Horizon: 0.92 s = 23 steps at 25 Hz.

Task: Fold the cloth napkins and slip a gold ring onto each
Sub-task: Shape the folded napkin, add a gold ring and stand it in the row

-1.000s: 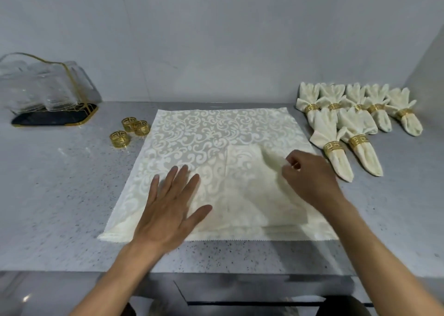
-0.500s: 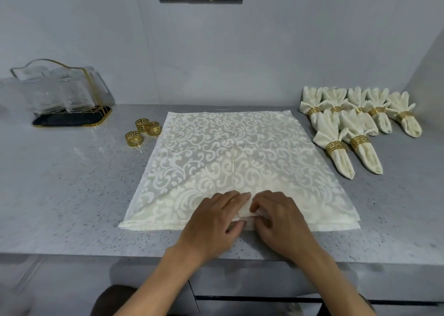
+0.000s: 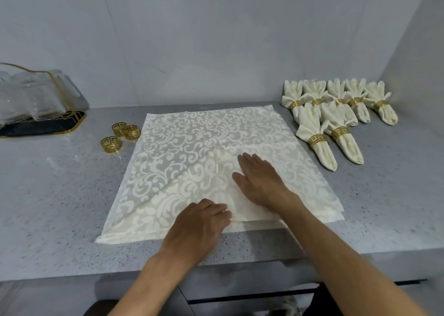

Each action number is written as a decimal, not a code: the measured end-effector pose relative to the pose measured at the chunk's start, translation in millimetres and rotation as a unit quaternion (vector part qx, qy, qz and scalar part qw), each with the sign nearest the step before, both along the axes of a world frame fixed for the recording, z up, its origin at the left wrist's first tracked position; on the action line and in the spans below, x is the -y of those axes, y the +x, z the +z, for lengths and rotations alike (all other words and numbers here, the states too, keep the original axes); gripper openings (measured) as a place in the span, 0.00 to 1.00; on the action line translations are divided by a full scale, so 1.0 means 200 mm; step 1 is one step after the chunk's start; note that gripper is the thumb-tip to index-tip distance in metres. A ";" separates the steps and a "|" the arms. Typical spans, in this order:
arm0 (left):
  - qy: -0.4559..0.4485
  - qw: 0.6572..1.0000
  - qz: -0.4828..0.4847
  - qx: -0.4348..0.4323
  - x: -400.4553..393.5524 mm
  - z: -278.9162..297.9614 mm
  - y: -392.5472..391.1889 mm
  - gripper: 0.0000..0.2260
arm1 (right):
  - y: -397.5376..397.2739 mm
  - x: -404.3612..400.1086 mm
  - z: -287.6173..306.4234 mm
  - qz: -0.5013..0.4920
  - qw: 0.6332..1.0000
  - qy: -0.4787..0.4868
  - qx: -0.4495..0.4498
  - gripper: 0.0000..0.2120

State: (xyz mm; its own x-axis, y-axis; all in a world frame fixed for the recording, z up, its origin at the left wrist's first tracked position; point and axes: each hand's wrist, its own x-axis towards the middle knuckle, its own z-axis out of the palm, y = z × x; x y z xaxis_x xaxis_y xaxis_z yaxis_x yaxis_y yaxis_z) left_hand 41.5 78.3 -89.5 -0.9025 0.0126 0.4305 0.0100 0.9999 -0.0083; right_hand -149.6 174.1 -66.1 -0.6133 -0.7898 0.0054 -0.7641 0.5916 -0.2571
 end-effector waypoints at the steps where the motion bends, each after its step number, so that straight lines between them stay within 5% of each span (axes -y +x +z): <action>1: 0.001 1.000 -0.004 -0.001 0.00 0.00 0.00 0.13 | -0.03 -0.08 0.05 -0.043 0.999 -0.022 -0.004 0.28; 3: 0.011 1.000 -0.012 -0.010 0.00 -0.01 0.00 0.05 | -0.09 -0.30 0.14 -0.135 0.990 0.022 -0.015 0.23; 5: 0.029 0.999 -0.001 -0.019 -0.01 -0.01 0.00 0.07 | -0.10 -0.54 0.18 -0.157 0.982 0.095 0.053 0.15; 8: 0.054 0.998 0.012 -0.003 -0.05 0.02 -0.02 0.10 | -0.14 -0.65 0.18 -0.128 0.980 -0.005 0.153 0.08; 11: 0.043 0.999 0.017 0.014 -0.19 0.03 -0.08 0.10 | -0.23 -0.63 0.23 -0.169 0.979 -0.048 0.103 0.04; 14: 0.038 0.997 0.027 0.062 -0.32 0.04 -0.14 0.11 | -0.14 -0.62 0.14 -0.157 0.975 -0.140 -0.068 0.06; 16: 0.075 0.994 0.043 0.061 -0.35 0.06 -0.16 0.06 | 0.10 -0.55 0.09 -0.058 0.956 -0.288 0.005 0.04; 19: 0.179 0.981 0.051 0.051 -0.34 0.13 -0.08 0.07 | 0.33 -0.43 0.01 0.052 0.936 -0.312 0.156 0.08; 23: 0.244 0.967 0.064 -0.021 -0.06 0.26 0.10 0.08 | 0.36 -0.33 -0.11 0.013 0.963 -0.264 0.041 0.17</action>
State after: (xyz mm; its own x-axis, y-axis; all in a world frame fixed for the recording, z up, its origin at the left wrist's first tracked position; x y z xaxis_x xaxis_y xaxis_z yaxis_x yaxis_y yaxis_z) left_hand 61.9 90.9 -38.2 -0.8653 -0.3116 0.3926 -0.1043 0.8780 0.4671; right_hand -77.9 239.8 -87.3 -0.6087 -0.7052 0.3635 -0.7413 0.3423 -0.5774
